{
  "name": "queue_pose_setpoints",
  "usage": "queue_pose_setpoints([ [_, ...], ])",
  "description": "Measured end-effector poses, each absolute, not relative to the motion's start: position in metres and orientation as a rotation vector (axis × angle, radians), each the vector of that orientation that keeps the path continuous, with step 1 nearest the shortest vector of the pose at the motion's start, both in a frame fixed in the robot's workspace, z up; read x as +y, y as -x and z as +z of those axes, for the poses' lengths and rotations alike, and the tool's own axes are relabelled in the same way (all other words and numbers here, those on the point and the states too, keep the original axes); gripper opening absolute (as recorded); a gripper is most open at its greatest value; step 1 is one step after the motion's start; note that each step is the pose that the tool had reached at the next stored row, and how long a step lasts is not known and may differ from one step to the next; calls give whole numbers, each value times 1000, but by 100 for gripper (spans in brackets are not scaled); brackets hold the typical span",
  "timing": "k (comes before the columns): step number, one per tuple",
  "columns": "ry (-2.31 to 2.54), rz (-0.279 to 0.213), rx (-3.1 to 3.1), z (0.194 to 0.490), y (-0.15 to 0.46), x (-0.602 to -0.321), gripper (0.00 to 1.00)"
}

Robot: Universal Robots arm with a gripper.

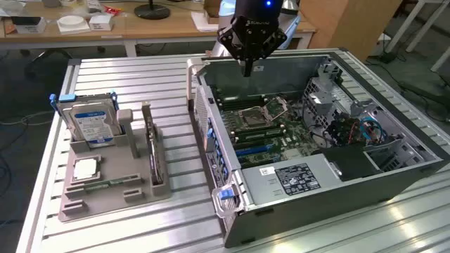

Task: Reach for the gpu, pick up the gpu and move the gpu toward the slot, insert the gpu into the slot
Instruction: 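Reach for the gpu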

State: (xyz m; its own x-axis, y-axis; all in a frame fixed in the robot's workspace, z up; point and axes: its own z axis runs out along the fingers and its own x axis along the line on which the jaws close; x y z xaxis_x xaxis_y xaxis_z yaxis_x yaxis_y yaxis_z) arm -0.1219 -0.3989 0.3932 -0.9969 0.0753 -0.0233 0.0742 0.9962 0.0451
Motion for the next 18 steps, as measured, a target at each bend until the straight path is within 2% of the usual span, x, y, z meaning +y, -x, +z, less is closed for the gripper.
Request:
queue_pose_setpoints([
  [18, -117, 69, 3114, 393, 131, -399, 10],
])
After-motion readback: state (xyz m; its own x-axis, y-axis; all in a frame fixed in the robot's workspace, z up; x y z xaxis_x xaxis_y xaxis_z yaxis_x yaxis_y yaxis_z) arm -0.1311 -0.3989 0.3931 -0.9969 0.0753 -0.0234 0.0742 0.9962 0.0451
